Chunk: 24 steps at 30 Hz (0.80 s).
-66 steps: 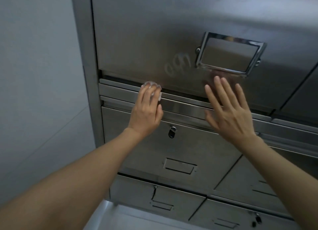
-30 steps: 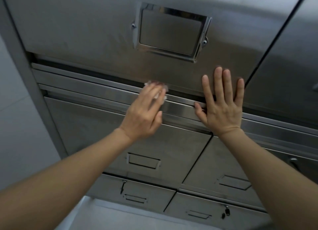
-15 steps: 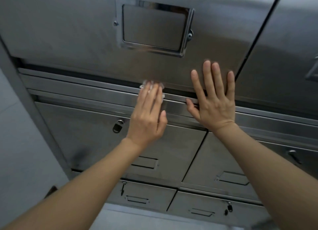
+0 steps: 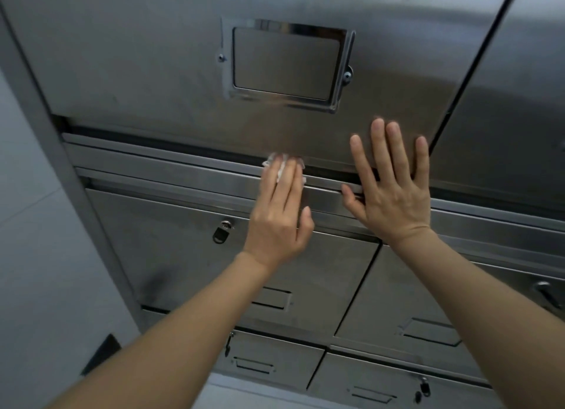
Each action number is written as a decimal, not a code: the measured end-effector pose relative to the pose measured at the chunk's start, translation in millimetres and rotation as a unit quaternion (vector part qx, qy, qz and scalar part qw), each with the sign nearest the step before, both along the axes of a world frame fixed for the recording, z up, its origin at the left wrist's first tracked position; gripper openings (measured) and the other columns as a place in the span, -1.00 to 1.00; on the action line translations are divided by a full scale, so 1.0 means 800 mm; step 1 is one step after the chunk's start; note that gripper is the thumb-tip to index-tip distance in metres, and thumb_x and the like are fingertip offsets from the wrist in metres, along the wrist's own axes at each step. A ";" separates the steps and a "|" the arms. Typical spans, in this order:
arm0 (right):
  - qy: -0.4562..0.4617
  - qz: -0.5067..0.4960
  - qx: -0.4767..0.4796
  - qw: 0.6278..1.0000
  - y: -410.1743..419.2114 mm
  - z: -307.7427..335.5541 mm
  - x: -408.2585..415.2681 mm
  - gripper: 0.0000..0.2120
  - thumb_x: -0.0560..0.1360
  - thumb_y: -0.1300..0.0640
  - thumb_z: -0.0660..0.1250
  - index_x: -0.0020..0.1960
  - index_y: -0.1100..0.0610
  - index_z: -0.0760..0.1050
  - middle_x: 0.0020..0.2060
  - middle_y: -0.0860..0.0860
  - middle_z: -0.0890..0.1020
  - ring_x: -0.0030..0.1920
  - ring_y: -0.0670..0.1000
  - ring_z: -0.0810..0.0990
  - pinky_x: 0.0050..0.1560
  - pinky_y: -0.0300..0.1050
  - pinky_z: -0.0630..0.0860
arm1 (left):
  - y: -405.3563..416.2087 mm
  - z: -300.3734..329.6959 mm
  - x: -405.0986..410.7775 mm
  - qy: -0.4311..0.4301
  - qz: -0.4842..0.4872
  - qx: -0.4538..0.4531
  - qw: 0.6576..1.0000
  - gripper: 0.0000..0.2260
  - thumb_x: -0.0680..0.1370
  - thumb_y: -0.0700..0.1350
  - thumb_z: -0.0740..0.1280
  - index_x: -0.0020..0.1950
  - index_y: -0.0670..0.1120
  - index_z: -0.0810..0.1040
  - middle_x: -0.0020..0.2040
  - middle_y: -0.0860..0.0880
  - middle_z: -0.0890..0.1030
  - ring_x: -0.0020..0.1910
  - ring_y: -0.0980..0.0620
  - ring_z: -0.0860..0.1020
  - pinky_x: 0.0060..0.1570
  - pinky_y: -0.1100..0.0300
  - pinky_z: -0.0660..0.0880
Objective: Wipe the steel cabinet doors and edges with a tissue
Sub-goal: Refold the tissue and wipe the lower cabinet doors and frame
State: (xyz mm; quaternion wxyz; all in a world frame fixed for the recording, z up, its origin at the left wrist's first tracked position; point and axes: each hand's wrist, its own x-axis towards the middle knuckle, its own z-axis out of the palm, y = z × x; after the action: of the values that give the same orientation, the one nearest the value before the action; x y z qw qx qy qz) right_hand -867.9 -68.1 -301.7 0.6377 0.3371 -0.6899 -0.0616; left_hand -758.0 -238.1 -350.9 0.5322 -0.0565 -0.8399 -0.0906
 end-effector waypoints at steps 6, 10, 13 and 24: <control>-0.030 0.029 0.003 0.999 0.011 0.010 0.018 -0.42 0.62 -0.08 0.20 0.56 0.15 0.26 0.52 0.20 0.24 0.53 0.17 0.21 0.51 0.22 0.09 | -0.008 -0.003 0.000 0.008 0.013 -0.036 0.999 -0.54 0.66 -0.14 -0.01 0.42 -0.41 0.36 0.43 -0.37 0.38 0.47 -0.35 0.29 0.46 -0.20 0.27; -0.059 0.069 -0.005 0.996 0.050 0.024 0.030 -0.44 0.62 -0.02 0.22 0.56 0.16 0.25 0.52 0.20 0.26 0.53 0.16 0.24 0.51 0.22 0.15 | -0.003 -0.002 -0.002 0.003 0.024 -0.017 1.000 -0.55 0.64 -0.18 0.02 0.43 -0.41 0.35 0.43 -0.37 0.37 0.47 -0.34 0.28 0.45 -0.21 0.28; -0.056 0.054 -0.032 0.996 0.104 0.025 0.019 -0.42 0.63 -0.02 0.23 0.57 0.16 0.20 0.52 0.20 0.22 0.53 0.19 0.20 0.52 0.24 0.05 | 0.004 0.000 0.001 -0.005 0.045 -0.010 0.999 -0.55 0.62 -0.19 0.06 0.43 -0.41 0.35 0.44 -0.36 0.37 0.48 -0.32 0.28 0.47 -0.19 0.26; -0.032 -0.007 -0.055 0.998 0.144 0.000 -0.040 -0.36 0.62 -0.07 0.15 0.61 0.13 0.06 0.53 0.17 0.20 0.60 0.07 -0.14 0.54 0.22 -0.15 | 0.131 0.002 -0.037 -0.023 -0.015 -0.023 0.999 -0.49 0.59 -0.09 0.13 0.42 -0.41 0.37 0.43 -0.38 0.37 0.48 -0.34 0.26 0.49 -0.20 0.20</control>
State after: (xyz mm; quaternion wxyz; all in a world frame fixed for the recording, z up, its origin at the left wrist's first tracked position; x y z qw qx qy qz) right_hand -900.3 46.9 -301.3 0.6327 0.2983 -0.7145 -0.0168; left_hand -787.9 -132.9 -349.2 0.5100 -0.0796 -0.8527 -0.0806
